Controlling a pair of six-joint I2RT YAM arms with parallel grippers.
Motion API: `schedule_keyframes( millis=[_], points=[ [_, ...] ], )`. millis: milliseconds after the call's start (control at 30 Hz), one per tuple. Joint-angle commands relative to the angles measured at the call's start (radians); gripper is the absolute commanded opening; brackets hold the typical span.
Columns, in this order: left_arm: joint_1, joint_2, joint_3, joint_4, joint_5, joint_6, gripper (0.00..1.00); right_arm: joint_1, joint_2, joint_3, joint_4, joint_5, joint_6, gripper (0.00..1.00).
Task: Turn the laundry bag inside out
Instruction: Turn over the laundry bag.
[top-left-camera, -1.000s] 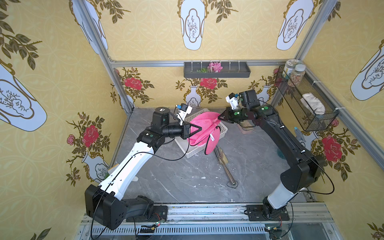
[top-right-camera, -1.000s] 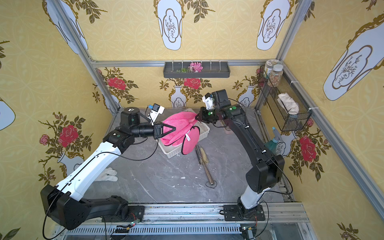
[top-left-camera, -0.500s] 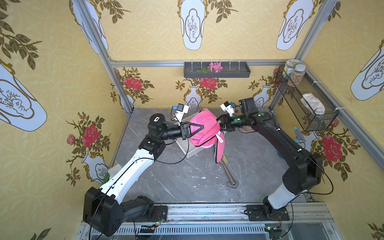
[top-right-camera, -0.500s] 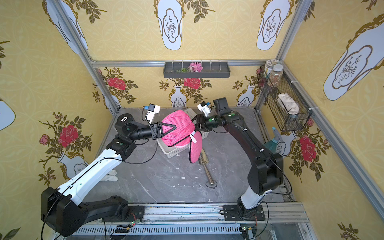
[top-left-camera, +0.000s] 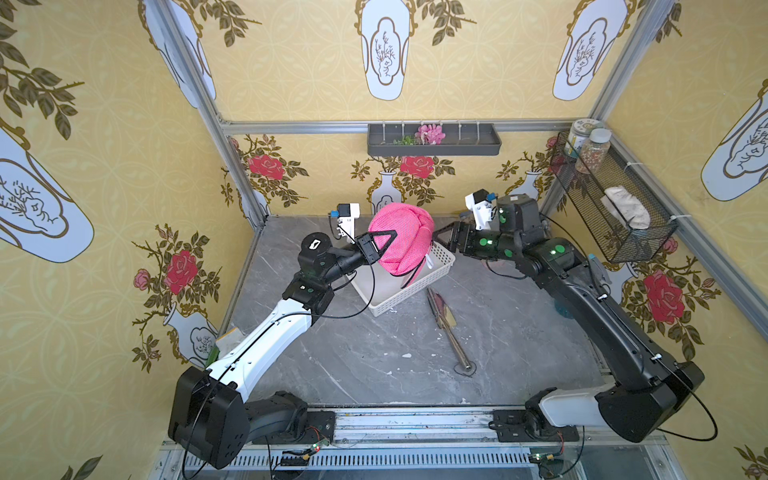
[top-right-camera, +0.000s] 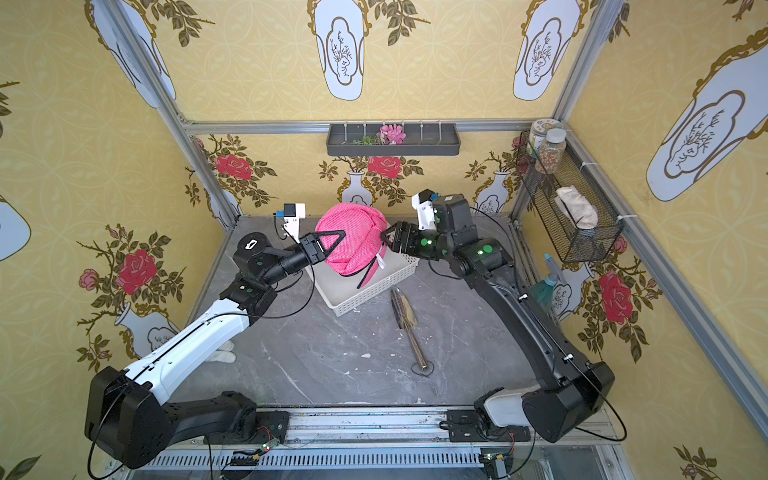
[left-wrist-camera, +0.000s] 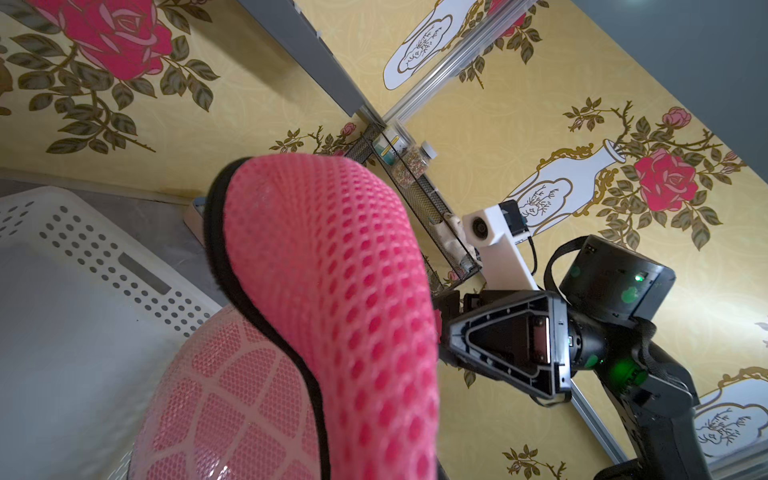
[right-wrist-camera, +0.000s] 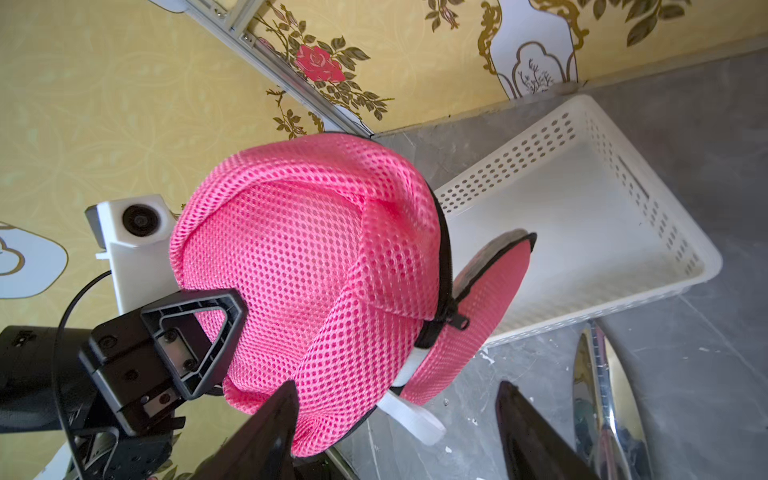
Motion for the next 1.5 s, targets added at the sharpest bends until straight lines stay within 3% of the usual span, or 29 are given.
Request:
schedule_keyframes(
  millis=[0,300,467,600,800,967,1100,1133,1200,1333,1467],
  points=[
    [-0.001,0.001,0.004,0.046,-0.029,-0.001,0.0,0.025,0.02,-0.018,0.069,0.018,0.117,0.67],
    [-0.003,0.003,0.005,0.05,-0.021,-0.005,0.0,0.064,0.105,-0.013,0.171,-0.046,0.185,0.59],
    [-0.001,0.004,-0.008,0.119,-0.024,-0.064,0.0,0.057,0.104,-0.045,0.194,-0.033,0.207,0.25],
    [-0.002,-0.007,-0.007,0.138,-0.055,-0.102,0.0,0.009,0.063,-0.097,0.181,-0.03,0.215,0.09],
    [0.001,-0.014,-0.017,0.22,-0.078,-0.222,0.0,-0.116,-0.011,-0.221,0.221,-0.083,0.229,0.01],
    [0.001,0.005,-0.021,0.349,-0.084,-0.337,0.0,-0.075,0.035,-0.293,0.359,-0.137,0.207,0.0],
    [0.001,0.018,-0.033,0.436,-0.105,-0.419,0.0,-0.026,0.055,-0.367,0.541,-0.14,0.216,0.12],
    [0.002,0.02,-0.032,0.443,-0.108,-0.422,0.0,-0.024,0.051,-0.395,0.602,-0.138,0.239,0.2],
    [0.001,0.015,-0.034,0.428,-0.11,-0.401,0.0,-0.035,0.034,-0.429,0.679,-0.133,0.286,0.49],
    [0.001,0.0,-0.058,0.369,-0.143,-0.364,0.0,-0.082,-0.056,-0.434,0.67,-0.103,0.304,0.76],
    [0.001,0.0,-0.083,0.359,-0.178,-0.364,0.0,-0.165,-0.165,-0.424,0.596,-0.138,0.305,0.87]
  ],
)
